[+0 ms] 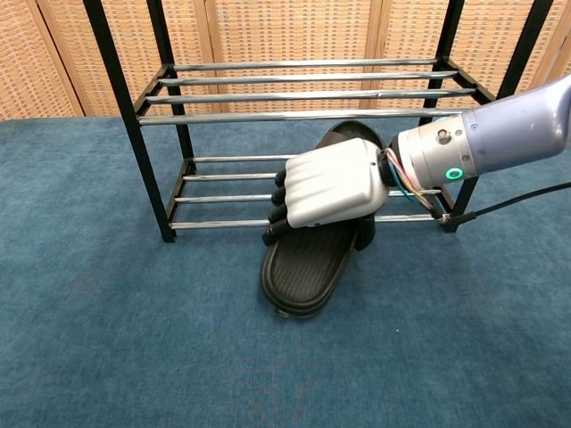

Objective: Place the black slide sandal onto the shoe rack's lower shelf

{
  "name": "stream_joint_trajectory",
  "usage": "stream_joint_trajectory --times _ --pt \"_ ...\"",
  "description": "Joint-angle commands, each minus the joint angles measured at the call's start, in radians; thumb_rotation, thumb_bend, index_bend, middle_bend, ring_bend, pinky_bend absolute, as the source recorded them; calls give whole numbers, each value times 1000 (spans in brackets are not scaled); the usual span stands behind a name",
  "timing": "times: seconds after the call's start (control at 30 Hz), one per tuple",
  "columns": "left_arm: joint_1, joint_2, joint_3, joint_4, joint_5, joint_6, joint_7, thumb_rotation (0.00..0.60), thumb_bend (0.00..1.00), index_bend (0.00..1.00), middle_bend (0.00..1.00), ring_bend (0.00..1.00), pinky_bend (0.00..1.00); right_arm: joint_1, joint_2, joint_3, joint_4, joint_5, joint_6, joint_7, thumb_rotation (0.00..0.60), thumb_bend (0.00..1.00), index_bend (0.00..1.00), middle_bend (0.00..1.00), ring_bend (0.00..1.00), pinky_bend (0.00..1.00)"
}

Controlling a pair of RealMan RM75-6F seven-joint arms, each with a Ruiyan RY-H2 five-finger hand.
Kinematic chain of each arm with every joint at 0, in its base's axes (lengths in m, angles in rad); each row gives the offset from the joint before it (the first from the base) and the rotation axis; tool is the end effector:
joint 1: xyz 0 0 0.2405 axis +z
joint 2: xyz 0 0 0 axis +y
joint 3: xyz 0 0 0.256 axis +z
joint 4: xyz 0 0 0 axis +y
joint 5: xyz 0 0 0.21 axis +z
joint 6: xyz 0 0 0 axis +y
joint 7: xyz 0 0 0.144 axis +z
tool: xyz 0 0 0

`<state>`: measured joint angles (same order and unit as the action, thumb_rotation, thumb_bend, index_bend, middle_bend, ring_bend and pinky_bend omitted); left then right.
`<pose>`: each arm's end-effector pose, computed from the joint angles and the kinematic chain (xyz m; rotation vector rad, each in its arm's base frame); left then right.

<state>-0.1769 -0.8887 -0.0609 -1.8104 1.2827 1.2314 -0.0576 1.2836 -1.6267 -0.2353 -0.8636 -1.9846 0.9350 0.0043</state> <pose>-0.3078 0.2031 0.1918 -1.3578 -1.1427 -0.7577 -0.0704 -0.3928 -0.0547 2.6236 0.5850 0.6580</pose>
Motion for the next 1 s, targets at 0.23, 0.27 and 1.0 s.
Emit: stream_joint_trajectory --times 0.23,0.27,1.0 --pt "-4 2 -2 1 -7 -7 -2 600 173 0 0 0 0 3 -26 -14 89 -12 15 43 600 763 499 441 397 369" --pt "-4 2 -2 1 -7 -8 -2 600 173 0 0 0 0 3 -27 -14 94 -13 18 43 600 763 499 432 388 350" --pt "-4 3 5 -6 8 -2 3 600 174 0 0 0 0 -43 -37 18 163 15 65 -80 600 838 492 314 273 277"
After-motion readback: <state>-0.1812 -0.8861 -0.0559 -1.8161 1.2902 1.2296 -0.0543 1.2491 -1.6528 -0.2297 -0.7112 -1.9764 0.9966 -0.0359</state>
